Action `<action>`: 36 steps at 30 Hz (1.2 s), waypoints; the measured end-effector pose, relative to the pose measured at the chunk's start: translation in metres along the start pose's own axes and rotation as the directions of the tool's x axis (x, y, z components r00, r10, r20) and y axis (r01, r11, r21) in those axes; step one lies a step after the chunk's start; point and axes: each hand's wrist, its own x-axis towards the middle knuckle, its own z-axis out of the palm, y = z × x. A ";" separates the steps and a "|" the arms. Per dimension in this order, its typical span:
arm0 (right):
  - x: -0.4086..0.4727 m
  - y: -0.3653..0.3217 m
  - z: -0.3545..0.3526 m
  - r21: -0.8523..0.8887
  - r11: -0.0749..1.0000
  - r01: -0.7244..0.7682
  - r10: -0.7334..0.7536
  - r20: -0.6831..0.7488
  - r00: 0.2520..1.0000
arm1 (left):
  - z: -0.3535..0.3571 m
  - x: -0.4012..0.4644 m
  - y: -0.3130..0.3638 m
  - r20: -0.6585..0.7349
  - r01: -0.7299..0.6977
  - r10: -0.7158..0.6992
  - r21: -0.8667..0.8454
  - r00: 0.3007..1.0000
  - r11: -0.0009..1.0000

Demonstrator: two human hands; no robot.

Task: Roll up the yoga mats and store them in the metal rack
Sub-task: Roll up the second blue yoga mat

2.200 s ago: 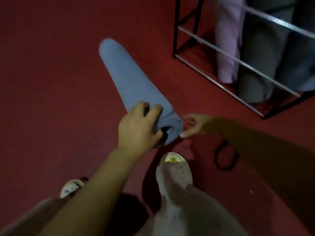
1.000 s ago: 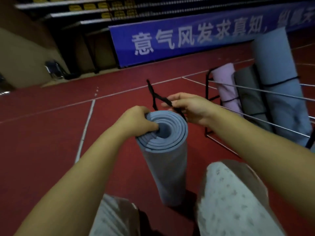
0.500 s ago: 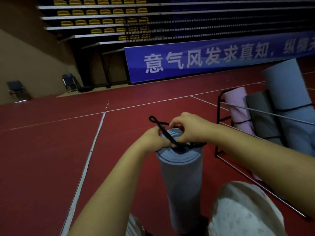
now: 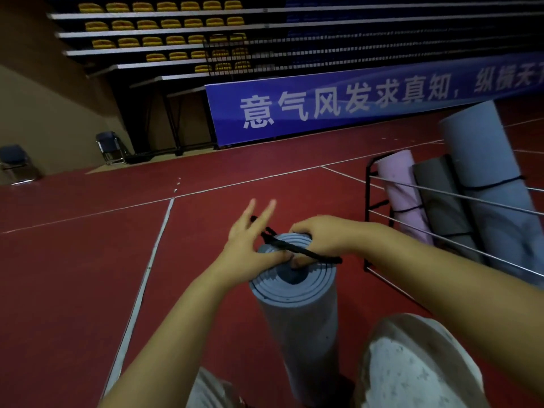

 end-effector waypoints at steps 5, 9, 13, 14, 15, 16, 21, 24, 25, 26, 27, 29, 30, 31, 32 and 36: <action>0.001 0.002 -0.003 -0.121 0.992 0.029 -0.040 -0.090 0.995 | 0.009 0.020 0.003 -0.126 -0.127 0.102 -0.214 0.987 0.968; -0.007 0.022 -0.001 0.074 0.993 -0.095 0.104 -0.133 0.986 | 0.028 0.015 -0.038 -0.204 0.057 -0.171 -0.469 0.964 0.881; 0.004 0.047 -0.007 0.080 0.959 -0.272 0.283 -0.222 0.933 | 0.072 -0.013 -0.066 -0.063 0.189 -0.248 -0.477 0.967 0.859; 0.008 0.050 -0.010 0.070 0.952 -0.298 0.306 -0.206 0.929 | 0.080 -0.016 -0.062 -0.108 0.151 -0.212 -0.406 0.971 0.901; 0.012 0.050 -0.011 0.051 0.947 -0.316 0.320 -0.184 0.930 | 0.082 -0.017 -0.056 -0.183 0.083 -0.132 -0.254 0.974 0.964; 0.017 0.050 -0.012 0.029 0.944 -0.327 0.327 -0.169 0.930 | 0.079 -0.015 -0.048 -0.260 0.038 -0.063 -0.102 0.964 0.994; 0.034 0.044 -0.015 -0.015 0.909 -0.417 0.405 -0.206 0.891 | 0.057 -0.026 0.015 -0.331 -0.410 0.461 0.216 0.823 0.886; 0.043 0.036 -0.013 0.029 0.897 -0.441 0.438 -0.185 0.880 | 0.075 -0.031 0.022 -0.195 -0.432 0.467 0.199 0.862 0.880; 0.047 0.033 -0.012 0.043 0.894 -0.445 0.445 -0.184 0.876 | 0.087 -0.030 0.014 -0.131 -0.383 0.421 0.240 0.898 0.892; 0.052 0.030 -0.010 0.052 0.892 -0.450 0.451 -0.186 0.873 | 0.099 -0.030 0.004 -0.052 -0.361 0.394 0.307 0.918 0.881; 0.056 0.027 -0.009 0.056 0.890 -0.452 0.454 -0.186 0.871 | 0.114 -0.032 -0.009 0.036 -0.362 0.377 0.375 0.926 0.853; 0.059 0.023 -0.007 0.080 0.884 -0.461 0.467 -0.181 0.865 | 0.140 -0.044 -0.037 0.287 -0.366 0.250 0.488 0.925 0.792; 0.059 0.022 -0.008 0.100 0.885 -0.456 0.466 -0.174 0.867 | 0.151 -0.053 -0.057 0.405 -0.365 0.140 0.556 0.903 0.747; 0.059 0.021 -0.009 0.124 0.890 -0.439 0.454 -0.162 0.876 | 0.156 -0.064 -0.078 0.470 -0.328 0.019 0.587 0.883 0.740; 0.058 0.021 -0.008 0.174 0.889 -0.424 0.450 -0.146 0.881 | 0.157 -0.071 -0.099 0.479 -0.243 -0.081 0.576 0.874 0.780; 0.060 0.026 0.010 0.744 0.586 -0.320 0.499 -0.021 0.866 | 0.133 -0.043 -0.120 0.309 0.373 -0.366 0.039 0.878 0.927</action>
